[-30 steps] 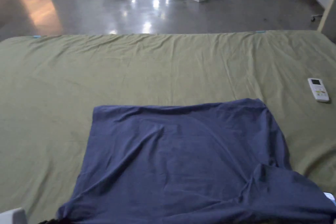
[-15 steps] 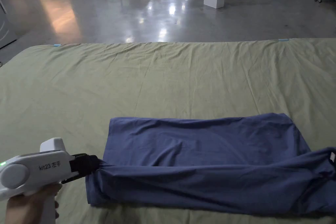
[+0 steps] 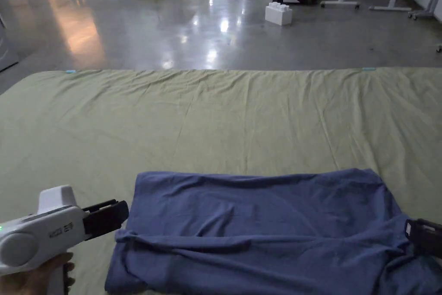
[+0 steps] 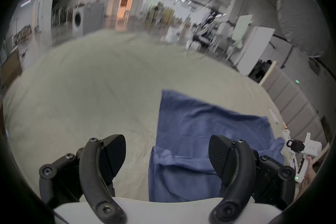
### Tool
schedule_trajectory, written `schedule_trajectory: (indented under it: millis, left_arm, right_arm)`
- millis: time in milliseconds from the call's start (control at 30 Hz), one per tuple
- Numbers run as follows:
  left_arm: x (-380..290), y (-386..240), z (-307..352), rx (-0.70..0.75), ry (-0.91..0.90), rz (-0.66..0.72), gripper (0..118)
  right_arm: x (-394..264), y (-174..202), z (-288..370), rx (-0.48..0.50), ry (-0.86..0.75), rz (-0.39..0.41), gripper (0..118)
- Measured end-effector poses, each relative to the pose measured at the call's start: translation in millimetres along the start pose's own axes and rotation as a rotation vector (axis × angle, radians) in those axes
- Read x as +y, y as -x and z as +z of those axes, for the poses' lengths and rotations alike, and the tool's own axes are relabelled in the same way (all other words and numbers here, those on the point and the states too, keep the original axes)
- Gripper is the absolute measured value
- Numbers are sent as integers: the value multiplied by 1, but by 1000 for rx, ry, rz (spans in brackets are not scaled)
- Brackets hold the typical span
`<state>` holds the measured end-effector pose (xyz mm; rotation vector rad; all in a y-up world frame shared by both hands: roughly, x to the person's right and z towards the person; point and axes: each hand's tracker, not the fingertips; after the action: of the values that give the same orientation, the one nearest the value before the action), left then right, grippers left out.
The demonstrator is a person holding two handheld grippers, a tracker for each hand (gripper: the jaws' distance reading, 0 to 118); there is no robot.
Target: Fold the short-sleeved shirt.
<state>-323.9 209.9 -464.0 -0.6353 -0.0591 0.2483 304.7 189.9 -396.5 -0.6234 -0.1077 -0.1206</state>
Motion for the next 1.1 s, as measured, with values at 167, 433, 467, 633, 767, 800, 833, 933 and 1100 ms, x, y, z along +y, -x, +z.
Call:
schedule_trajectory:
  millis: [167,433,467,633,767,800,833,933,1100]
  left_arm:
    - [-7,-47,139,-16,-295,-200,94]
    - [-55,-92,261,-12,-556,-345,86]
    - [-59,-94,270,-25,-562,-345,77]
    - [-74,-106,292,-42,-575,-374,3]
    - [-78,-109,292,-55,-540,-427,0]
    - [-78,-109,292,-51,-531,-430,0]
    - [-80,-113,291,-56,-536,-427,0]
    - [-80,-111,286,-70,-519,-416,0]
    - [-75,-102,266,-78,-450,-356,0]
  right_arm:
    - [-9,33,119,-10,-285,124,76]
    - [-40,82,238,80,-464,82,69]
    - [-44,87,247,82,-478,87,57]
    - [-58,100,268,118,-495,112,0]
    - [-62,106,271,108,-488,166,0]
    - [-62,104,272,109,-502,175,0]
    - [-60,104,272,113,-505,175,0]
    - [-60,101,271,128,-480,127,0]
    - [-60,98,267,144,-457,106,0]
